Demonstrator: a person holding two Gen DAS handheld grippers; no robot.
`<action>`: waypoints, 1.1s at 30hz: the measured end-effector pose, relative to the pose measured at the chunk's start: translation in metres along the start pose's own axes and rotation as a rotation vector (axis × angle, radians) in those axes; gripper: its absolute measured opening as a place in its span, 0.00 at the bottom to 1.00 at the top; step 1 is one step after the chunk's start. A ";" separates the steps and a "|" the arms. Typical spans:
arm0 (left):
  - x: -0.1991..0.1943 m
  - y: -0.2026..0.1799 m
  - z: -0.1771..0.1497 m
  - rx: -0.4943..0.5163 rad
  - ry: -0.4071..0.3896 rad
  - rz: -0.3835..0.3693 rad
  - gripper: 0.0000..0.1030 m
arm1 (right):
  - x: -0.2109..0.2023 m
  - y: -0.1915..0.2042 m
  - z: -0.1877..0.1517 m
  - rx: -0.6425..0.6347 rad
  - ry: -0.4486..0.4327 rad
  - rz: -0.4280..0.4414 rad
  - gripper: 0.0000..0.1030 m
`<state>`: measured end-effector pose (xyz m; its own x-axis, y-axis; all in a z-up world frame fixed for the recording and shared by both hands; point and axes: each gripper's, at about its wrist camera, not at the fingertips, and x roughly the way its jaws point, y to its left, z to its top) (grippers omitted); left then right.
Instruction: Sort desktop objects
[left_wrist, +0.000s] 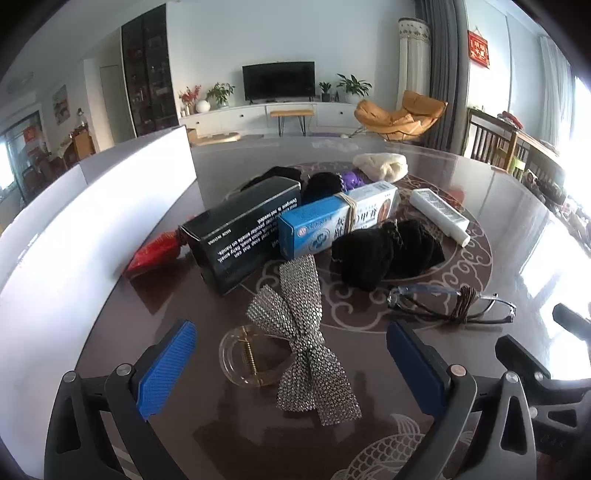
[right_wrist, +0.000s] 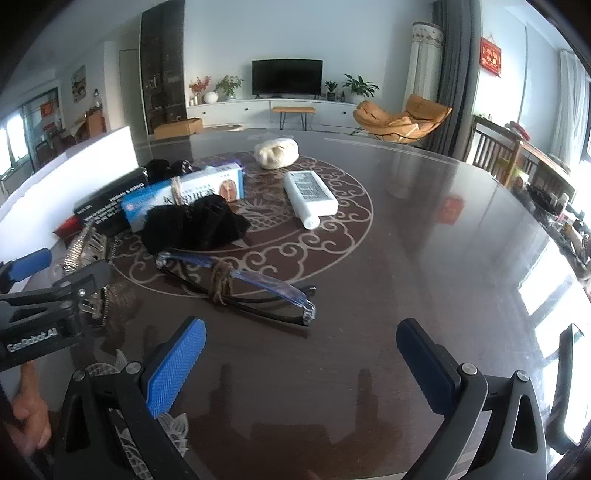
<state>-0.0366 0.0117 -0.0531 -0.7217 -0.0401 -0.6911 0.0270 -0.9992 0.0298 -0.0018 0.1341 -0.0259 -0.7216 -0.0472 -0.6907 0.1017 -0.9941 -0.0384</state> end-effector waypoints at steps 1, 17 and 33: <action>0.000 0.000 0.000 0.003 0.003 -0.010 1.00 | -0.001 0.000 0.000 -0.001 -0.009 -0.004 1.00; -0.001 0.007 -0.004 -0.027 -0.003 -0.034 1.00 | -0.002 0.008 -0.005 -0.027 -0.030 -0.017 1.00; -0.004 0.001 -0.005 0.016 -0.019 -0.011 1.00 | 0.000 0.012 -0.005 -0.050 -0.018 -0.016 1.00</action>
<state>-0.0304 0.0105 -0.0540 -0.7346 -0.0288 -0.6778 0.0083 -0.9994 0.0335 0.0032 0.1225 -0.0303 -0.7358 -0.0335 -0.6763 0.1239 -0.9886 -0.0858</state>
